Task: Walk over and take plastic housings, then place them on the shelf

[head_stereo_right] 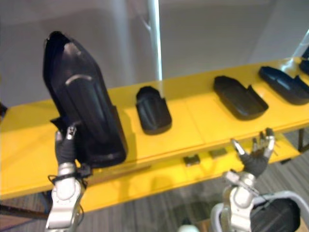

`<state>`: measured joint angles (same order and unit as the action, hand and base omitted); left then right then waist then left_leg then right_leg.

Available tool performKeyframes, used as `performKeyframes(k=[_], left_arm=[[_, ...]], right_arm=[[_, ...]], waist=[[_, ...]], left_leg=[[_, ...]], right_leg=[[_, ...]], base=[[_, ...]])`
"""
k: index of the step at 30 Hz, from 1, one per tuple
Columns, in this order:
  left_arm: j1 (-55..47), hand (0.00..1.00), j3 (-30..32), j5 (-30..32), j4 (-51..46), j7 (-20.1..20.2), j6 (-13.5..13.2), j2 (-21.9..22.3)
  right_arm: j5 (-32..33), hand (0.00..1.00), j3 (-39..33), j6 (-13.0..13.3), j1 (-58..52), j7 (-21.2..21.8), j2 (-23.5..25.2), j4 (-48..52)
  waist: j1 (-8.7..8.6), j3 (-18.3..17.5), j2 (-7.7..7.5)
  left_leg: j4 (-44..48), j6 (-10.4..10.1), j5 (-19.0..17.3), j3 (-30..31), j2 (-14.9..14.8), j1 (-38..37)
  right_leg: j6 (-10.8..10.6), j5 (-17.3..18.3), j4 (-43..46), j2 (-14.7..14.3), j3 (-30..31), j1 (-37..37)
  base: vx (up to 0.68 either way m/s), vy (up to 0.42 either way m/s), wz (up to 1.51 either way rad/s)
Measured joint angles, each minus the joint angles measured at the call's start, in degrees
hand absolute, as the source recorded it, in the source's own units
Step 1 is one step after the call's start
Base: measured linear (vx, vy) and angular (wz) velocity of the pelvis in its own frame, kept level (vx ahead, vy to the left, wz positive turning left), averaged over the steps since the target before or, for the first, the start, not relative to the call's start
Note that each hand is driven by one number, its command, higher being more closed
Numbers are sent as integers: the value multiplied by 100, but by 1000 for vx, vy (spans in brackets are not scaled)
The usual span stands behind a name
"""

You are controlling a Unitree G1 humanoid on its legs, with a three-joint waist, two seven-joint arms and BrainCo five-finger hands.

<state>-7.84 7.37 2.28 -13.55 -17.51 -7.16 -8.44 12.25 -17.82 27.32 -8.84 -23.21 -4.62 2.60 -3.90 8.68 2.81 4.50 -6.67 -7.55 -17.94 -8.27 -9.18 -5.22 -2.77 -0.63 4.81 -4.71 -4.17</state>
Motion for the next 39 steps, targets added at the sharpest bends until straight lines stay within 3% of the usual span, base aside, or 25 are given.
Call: performKeyframes(k=[4, 5, 7, 10, 12, 15, 17, 19, 25, 28, 39], left_arm=[[14, 100, 528, -21, -1, 1, 944, -105], [17, 100, 579, -18, -2, 4, 1079, -162], [133, 100, 684, -9, 54, 46, 1687, -560], [601, 100, 820, -19, 503, 141, 2187, -1087], [1151, 100, 949, -74, 1302, 359, 2518, -1705], [1755, 100, 1036, -253, 2371, 691, 2698, -2328], [2259, 100, 983, -347, 3346, 1031, 2796, -2747], [2620, 100, 913, -371, 4036, 1265, 2927, -2912], [3242, 100, 501, -248, 5284, 2011, 3369, -2962], [3335, 100, 481, -115, 5569, 2306, 3438, -2965], [3434, 100, 300, 81, 6421, 2476, 3482, -3118]], right_arm=[[-1, 0, -350, 1, -316, -179, 213, 172], [1, 0, -399, 1, -356, -177, 218, 174], [42, 0, -513, 1, -442, -143, 218, 180], [51, 0, -515, 1, -442, -84, 204, 189], [70, 0, -463, 1, -440, -44, 151, 188], [229, 0, -386, 1, -440, 37, 18, 186], [333, 0, -265, 1, -441, 180, -112, 179], [337, 0, -71, 0, -436, 295, -256, 146], [452, 0, 349, -4, -363, 595, -484, -28], [542, 0, 404, -25, -363, 617, -573, -198], [741, 0, 562, -340, -466, 860, -705, -359]], waist=[[-17, -2, 1], [-21, -1, 3], [-24, -15, 34], [-21, -46, 86], [-29, -78, 136], [-34, -90, 162], [-148, -106, 157], [-182, -111, 165], [-329, -113, 167], [-347, -107, 179], [-490, -107, 183]], left_leg=[[-13, 5, 1, -56, 44, -10], [-17, 4, 1, -62, 43, -26], [-55, -1, 4, -94, 46, -103], [-85, -8, 25, -142, 51, -103], [-93, -15, 33, -188, 50, -118], [-113, -18, 34, -318, 48, -174], [-178, -20, 51, -345, 46, -184], [-213, -19, 62, -415, 65, -183], [-221, -17, 64, -494, 91, -231], [-216, -17, 65, -610, 86, -278], [-237, -20, 62, -772, 99, -252]], right_leg=[[-7, -107, -173, 27, 34, -27], [-7, -107, -181, 24, 34, -44], [-6, -107, -201, 4, 46, -124], [14, -125, -215, -2, 80, -98], [19, -160, -247, -15, 147, -92], [18, -211, -308, -34, 251, -92], [16, -237, -356, -25, 315, -86], [14, -274, -391, 1, 355, -47], [10, -298, -390, -1, 497, 13], [18, -303, -390, -18, 570, 13], [14, -351, -392, -9, 763, 128]], base=[[-6, 6, -8], [-5, -8, -4], [-17, -9, -6], [-46, -16, -8], [-29, -12, -11], [-10, -8, -21], [-9, -10, -6], [-2, 2, -13], [10, -2, -10], [-20, -17, -13], [-51, -23, -9]])
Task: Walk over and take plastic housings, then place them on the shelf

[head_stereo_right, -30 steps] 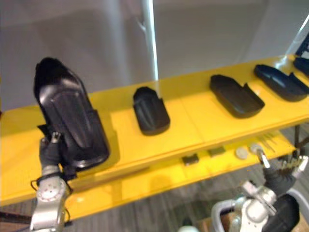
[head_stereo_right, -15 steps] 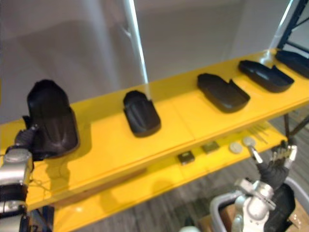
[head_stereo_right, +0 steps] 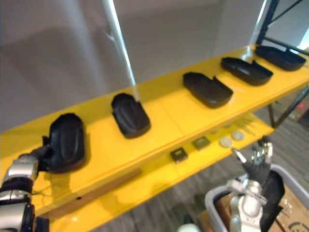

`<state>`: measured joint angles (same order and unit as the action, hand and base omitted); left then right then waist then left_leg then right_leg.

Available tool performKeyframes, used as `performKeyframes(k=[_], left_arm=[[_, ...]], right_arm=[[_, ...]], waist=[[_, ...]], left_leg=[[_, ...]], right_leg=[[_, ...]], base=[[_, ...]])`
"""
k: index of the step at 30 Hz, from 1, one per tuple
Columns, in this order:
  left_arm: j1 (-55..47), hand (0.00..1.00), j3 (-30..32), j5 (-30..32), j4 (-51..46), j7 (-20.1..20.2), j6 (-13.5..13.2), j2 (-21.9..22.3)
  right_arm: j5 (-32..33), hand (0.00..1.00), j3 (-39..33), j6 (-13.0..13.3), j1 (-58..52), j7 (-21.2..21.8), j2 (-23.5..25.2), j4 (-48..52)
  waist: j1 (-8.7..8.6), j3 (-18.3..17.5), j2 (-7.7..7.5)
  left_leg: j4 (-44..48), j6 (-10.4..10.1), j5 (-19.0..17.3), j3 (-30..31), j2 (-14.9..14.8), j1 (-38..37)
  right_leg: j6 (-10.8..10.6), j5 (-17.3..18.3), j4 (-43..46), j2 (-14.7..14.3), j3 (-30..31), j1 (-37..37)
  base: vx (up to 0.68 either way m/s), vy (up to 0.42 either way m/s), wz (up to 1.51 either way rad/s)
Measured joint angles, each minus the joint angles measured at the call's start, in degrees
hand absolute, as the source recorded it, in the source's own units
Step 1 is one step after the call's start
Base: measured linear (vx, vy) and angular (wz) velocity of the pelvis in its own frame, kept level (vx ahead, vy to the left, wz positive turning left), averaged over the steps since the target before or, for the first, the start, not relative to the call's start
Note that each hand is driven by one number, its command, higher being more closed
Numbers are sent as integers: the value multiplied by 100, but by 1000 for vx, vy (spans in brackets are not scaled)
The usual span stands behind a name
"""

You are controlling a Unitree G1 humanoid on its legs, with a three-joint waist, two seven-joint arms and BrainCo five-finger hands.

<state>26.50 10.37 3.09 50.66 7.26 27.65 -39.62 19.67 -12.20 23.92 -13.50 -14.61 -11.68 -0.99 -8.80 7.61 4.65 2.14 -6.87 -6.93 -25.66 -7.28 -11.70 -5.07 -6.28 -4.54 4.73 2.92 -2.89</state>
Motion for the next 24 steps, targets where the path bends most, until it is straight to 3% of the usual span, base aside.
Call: performKeyframes(k=[3, 13, 24], left_arm=[[5, 100, 3, 257, 31, -9, -44, -78], [-169, 100, 20, 262, 108, -5, -394, -97], [-343, 100, 20, 212, 106, -15, -561, -91]], right_arm=[[41, 0, -2, -8, -61, 105, -20, 1], [106, 0, 10, -172, -166, 358, -153, 12], [206, 0, 5, -174, -281, 570, -371, 48]], waist=[[-46, 0, 0], [-136, 9, 15], [-203, 118, 106]], left_leg=[[-26, 0, 0, -7, 7, -10], [-54, 0, 0, -56, 18, -26], [-60, -2, 0, -160, 21, -32]], right_leg=[[-9, -28, 0, -4, 21, 8], [-8, -28, 0, -4, 47, 33], [-12, -47, 0, -8, 91, 68]], base=[[-2, -5, -2], [-8, -6, -1], [-29, -25, -4]])
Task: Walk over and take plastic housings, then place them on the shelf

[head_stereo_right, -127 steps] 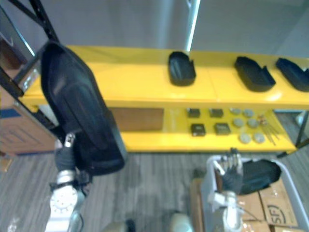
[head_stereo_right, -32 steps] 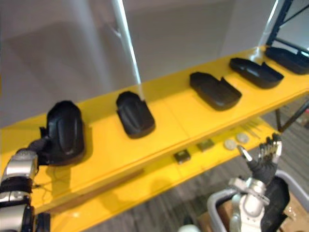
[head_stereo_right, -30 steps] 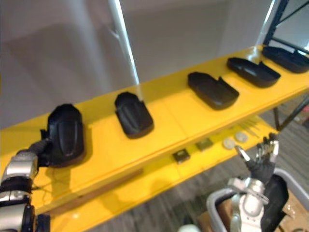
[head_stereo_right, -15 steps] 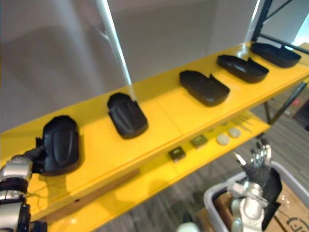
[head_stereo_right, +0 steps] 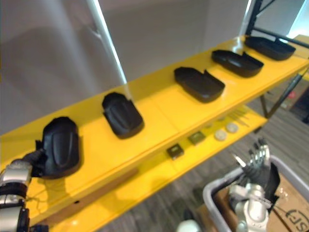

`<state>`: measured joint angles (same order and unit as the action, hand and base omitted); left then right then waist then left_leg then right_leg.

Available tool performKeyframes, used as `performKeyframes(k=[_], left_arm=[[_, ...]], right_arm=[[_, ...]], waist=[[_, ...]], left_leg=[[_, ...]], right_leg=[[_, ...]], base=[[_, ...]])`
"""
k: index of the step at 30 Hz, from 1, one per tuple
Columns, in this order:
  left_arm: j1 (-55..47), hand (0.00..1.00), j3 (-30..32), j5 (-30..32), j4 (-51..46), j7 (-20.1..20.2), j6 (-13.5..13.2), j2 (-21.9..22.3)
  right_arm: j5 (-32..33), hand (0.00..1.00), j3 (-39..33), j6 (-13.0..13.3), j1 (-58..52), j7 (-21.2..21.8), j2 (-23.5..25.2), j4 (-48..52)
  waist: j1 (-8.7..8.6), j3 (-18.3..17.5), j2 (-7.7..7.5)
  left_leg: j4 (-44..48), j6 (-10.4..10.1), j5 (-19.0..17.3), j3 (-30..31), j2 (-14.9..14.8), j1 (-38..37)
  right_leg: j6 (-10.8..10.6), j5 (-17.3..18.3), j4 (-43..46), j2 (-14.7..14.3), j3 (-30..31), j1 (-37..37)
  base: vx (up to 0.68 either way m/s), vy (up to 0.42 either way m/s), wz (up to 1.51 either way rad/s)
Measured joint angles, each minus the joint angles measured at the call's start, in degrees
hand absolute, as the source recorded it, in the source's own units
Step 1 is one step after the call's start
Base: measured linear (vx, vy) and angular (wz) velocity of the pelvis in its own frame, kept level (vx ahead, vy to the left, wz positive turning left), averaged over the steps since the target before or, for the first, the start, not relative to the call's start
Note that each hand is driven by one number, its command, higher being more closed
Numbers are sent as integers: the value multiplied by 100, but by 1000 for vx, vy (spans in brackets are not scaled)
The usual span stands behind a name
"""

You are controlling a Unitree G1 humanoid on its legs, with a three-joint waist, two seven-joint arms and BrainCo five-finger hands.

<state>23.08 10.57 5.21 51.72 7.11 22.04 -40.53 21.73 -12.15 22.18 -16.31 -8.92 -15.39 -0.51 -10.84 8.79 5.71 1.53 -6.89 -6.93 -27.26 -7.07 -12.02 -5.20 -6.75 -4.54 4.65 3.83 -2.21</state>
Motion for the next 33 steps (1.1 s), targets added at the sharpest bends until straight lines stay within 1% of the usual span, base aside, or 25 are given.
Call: performKeyframes(k=[1, 2, 9, 13, 14, 15, 16, 17, 18, 19, 20, 23, 25, 26, 28, 29, 30, 31, 32, 33], left_arm=[[-23, 100, 0, -21, 0, -6, -12, 1], [-50, 0, 0, -28, 0, -36, -38, 2], [-121, 0, -2, -102, 3, -302, 12, 25], [-122, 0, -1, -500, 16, -604, 99, 40], [-122, 0, 0, -589, 17, -715, 130, 47], [-122, 0, 1, -814, 18, -882, 187, 48], [-122, 0, 6, -942, 23, -971, 189, 48], [-121, 0, 14, -998, 24, -1140, 181, 62], [-120, 0, 24, -1004, 24, -1215, 173, 67], [-107, 0, 63, -1139, 24, -1534, 127, 73], [-85, 0, 89, -1161, 24, -1623, 118, 73], [214, 0, 392, -1225, 21, -2172, -80, 21], [735, 0, 465, -1387, -26, -2647, -349, -213], [862, 0, 464, -1388, -84, -2730, -414, -311], [1299, 0, 435, -1392, -522, -2927, -727, -733], [1407, 0, 419, -1392, -635, -2967, -790, -836], [1591, 0, 362, -1419, -826, -3063, -985, -1026], [1708, 0, 271, -1435, -1050, -3099, -1154, -1205], [1750, 0, 219, -1448, -1155, -3087, -1208, -1277], [1755, 0, 182, -1554, -1399, -3075, -1354, -1366]], right_arm=[[0, 0, 0, 0, 0, 24, -9, 3], [0, 0, 0, -1, 0, 28, -11, 9], [2, 0, -8, -14, -18, 91, -55, 12], [5, 0, -12, -15, -23, 145, -55, 12], [10, 0, -14, -15, -23, 152, -55, 12], [36, 0, -13, -15, -24, 175, -55, 12], [71, 0, -13, -15, -25, 196, -55, 11], [116, 0, -13, -15, -26, 271, -55, 11], [121, 0, -12, -15, -25, 288, -55, 11], [192, 0, -8, -13, -26, 312, -55, 10], [228, 0, -7, -13, -26, 315, -55, 7], [231, 0, 67, 12, -29, 385, -58, -17], [233, 0, 296, 93, -23, 395, -56, -48], [234, 0, 373, 138, -17, 399, -55, -48], [241, 0, 593, 184, -15, 422, -51, -65], [250, 0, 633, 184, -10, 421, -50, -87], [305, 0, 687, 185, 4, 423, -44, -153], [351, 0, 719, 193, 24, 416, -38, -247], [352, 0, 729, 193, 27, 410, -37, -283], [350, 0, 761, 195, 27, 391, -28, -300]], waist=[[-10, 0, 0], [-18, 2, -2], [-59, 95, 47], [-88, 106, 66], [-90, 106, 66], [-91, 106, 66], [-92, 106, 66], [-93, 106, 66], [-94, 105, 66], [-93, 105, 66], [-92, 105, 66], [-73, 99, 54], [-67, 89, 36], [-52, 88, 35], [6, 87, 32], [15, 87, 32], [35, 85, 32], [59, 82, 34], [69, 80, 36], [74, 76, 38]], left_leg=[[-2, 0, 0, 1, 1, 0], [-2, 0, 0, 1, 1, 0], [3, 1, 1, 3, 9, -1], [0, 1, 1, 6, 8, 1], [-2, 1, 1, 7, 9, 1], [-3, 1, 1, 9, 10, 1], [-4, 1, 1, 10, 11, 1], [-5, 2, 1, 14, 10, 1], [-5, 2, 1, 16, 10, 1], [-5, 2, 1, 20, 10, 1], [-5, 2, 2, 25, 11, 1], [-2, 8, 7, 59, 12, 0], [8, 18, 14, 153, 12, -2], [9, 17, 16, 154, 11, -2], [8, 18, 21, 160, 10, 0], [7, 19, 21, 163, 10, 1], [3, 23, 26, 170, 10, 1], [-2, 23, 29, 180, 11, 1], [-6, 25, 33, 194, 11, 2], [-17, 25, 45, 252, 12, 2]], right_leg=[[0, 0, 0, 0, 0, 0], [0, 0, 0, 0, 1, 0], [0, -1, 0, 6, 6, 0], [-1, -1, 0, 6, 5, -1], [-1, -1, 0, 7, 4, -2], [-1, -1, 0, 9, 2, -4], [-1, -1, 0, 10, 1, -4], [-1, -1, 0, 10, -2, -6], [-1, -1, 0, 9, -3, -7], [-1, -1, 0, 10, -7, -9], [-1, -1, 0, 12, -9, -12], [-1, -1, 1, 19, -31, -35], [4, 3, 0, 29, -78, -94], [4, 3, 0, 29, -78, -94], [6, 4, 0, 29, -84, -97], [6, 4, 0, 30, -89, -99], [7, 4, 0, 33, -105, -106], [7, 5, 0, 37, -139, -113], [10, 6, 0, 39, -161, -124], [17, 12, -1, 45, -220, -153]], base=[[-16, -33, 1], [0, 0, 0], [-21, -24, 0], [-16, -25, 0], [0, 0, 0], [0, 0, 0], [0, 0, 0], [0, 0, 0], [0, 0, 0], [0, 0, 0], [0, 0, 0], [0, 0, 6], [-9, -15, 15], [-22, -30, 7], [-22, -30, 1], [-20, -35, 3], [-17, -34, 5], [-16, -35, 6], [-11, -32, 14], [-11, -34, 22]])
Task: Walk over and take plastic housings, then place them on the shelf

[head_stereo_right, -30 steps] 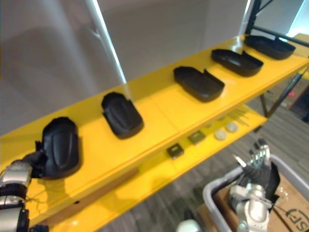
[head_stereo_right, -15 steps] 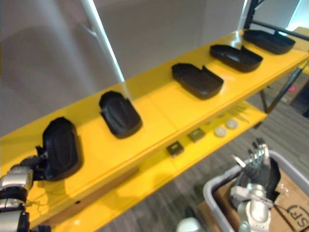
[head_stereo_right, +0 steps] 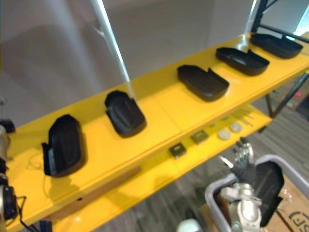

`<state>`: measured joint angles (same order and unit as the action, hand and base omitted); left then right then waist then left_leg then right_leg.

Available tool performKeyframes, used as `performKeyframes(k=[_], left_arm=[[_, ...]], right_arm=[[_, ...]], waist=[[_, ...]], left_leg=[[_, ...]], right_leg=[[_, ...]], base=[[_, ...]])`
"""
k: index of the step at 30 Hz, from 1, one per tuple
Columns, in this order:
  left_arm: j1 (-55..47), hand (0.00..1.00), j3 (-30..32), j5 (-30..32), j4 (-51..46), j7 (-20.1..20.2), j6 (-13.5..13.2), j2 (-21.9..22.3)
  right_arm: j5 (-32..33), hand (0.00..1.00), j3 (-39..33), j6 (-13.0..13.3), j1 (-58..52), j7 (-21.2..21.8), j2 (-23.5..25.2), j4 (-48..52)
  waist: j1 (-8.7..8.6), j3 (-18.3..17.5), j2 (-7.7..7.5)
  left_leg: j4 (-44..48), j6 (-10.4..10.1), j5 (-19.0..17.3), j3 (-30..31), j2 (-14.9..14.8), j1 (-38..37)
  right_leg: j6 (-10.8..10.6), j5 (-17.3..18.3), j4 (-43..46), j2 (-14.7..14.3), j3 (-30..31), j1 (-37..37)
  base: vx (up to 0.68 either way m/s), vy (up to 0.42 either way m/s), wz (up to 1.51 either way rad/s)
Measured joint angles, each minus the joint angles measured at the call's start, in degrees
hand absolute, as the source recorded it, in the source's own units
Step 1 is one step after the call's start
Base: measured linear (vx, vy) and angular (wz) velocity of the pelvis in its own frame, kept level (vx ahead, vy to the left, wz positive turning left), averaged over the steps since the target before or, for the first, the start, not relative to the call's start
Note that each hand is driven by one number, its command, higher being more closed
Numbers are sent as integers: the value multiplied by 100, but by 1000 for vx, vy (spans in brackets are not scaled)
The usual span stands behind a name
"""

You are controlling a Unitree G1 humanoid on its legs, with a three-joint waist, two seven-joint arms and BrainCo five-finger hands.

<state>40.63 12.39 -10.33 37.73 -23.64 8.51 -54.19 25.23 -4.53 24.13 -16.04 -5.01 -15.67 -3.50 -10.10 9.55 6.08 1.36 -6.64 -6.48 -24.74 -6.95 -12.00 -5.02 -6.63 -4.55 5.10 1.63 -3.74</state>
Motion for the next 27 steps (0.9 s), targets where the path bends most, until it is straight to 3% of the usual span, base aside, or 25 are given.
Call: performKeyframes(k=[4, 5, 7, 8, 9, 10, 11, 16, 20, 22, 25, 26, 27], left_arm=[[-368, 0, 52, -163, -1279, -3, -442, -5], [-918, 0, 277, -153, -2124, -9, -616, 12], [-1551, 0, 634, -168, -2917, -27, -833, 148], [-2293, 0, 1134, -332, -3800, -36, -1116, 656], [-2437, 0, 1222, -353, -3960, -35, -1168, 774], [-2837, 0, 1449, -478, -4397, -34, -1307, 1168], [-3472, 0, 1623, -569, -4994, -16, -1556, 1893], [-5475, 0, 1523, -818, -6300, 403, -2254, 3920], [-6029, 0, 1071, -868, -6650, 684, -2410, 4404], [-6169, 0, 732, -1022, -6654, 1050, -2471, 4629], [-6366, 0, 157, -743, -6653, 1157, -2432, 4925], [-6383, 100, 75, -724, -6653, 1163, -2400, 4939], [-6382, 100, -31, -709, -6647, 1191, -2280, 4977]], right_arm=[[-10, 0, 81, 36, 23, -61, 103, 3], [-23, 0, 72, 43, 35, -133, 209, 22], [-29, 0, 58, 43, 27, -176, 309, 27], [-84, 0, -12, 43, -48, -265, 459, 72], [-105, 0, -32, 43, -59, -268, 490, 82], [-164, 0, -100, 43, -87, -276, 597, 96], [-234, 0, -224, 39, -168, -333, 781, 135], [-583, 0, -431, 36, -394, -503, 1172, 363], [-581, 0, -554, 33, -394, -549, 1250, 484], [-580, 0, -555, 33, -420, -639, 1258, 509], [-579, 0, -459, 30, -421, -758, 1292, 504], [-577, 0, -429, 30, -421, -775, 1291, 500], [-579, 0, -374, 31, -417, -794, 1290, 491]], waist=[[179, -136, -78], [190, -235, -117], [239, -321, -130], [357, -419, -125], [368, -434, -124], [379, -473, -121], [463, -493, -134], [657, -550, -253], [768, -590, -318], [762, -582, -308], [767, -556, -252], [767, -555, -251], [768, -547, -263]], left_leg=[[-75, -6, 71, 117, -13, 8], [-139, -5, 127, 225, -5, 27], [-202, 0, 170, 263, -4, 27], [-244, 11, 199, 299, 9, 27], [-258, 12, 208, 321, 13, 27], [-306, 22, 241, 388, 33, 24], [-305, 28, 247, 483, 43, 7], [-321, 34, 256, 694, 44, 38], [-314, 30, 287, 779, 44, 109], [-321, 41, 302, 847, 60, 131], [-313, 15, 317, 860, 61, 142], [-307, 14, 317, 866, 61, 159], [-296, 14, 317, 882, 60, 190]], right_leg=[[18, 15, -2, -10, -149, -34], [19, 15, -2, -9, -248, -42], [23, 18, -2, -9, -318, -43], [23, 23, -2, -11, -354, -50], [20, 29, -3, -11, -371, -54], [9, 49, -3, 2, -460, -84], [13, 74, -5, 18, -548, -154], [52, 181, -55, 23, -773, -244], [39, 204, -56, 31, -842, -235], [21, 215, -53, 55, -914, -241], [-11, 197, -8, 63, -934, -235], [-11, 197, -7, 61, -940, -227], [-11, 197, -6, 57, -954, -210]], base=[[-10, -41, 19], [-2, -35, 26], [-5, -37, 20], [-13, -39, 13], [-17, -32, 21], [-19, -27, 31], [-23, -26, 32], [-34, -24, 22], [-18, -22, 13], [5, -4, 12], [38, 5, 5], [44, 5, 6], [30, 0, 6]])
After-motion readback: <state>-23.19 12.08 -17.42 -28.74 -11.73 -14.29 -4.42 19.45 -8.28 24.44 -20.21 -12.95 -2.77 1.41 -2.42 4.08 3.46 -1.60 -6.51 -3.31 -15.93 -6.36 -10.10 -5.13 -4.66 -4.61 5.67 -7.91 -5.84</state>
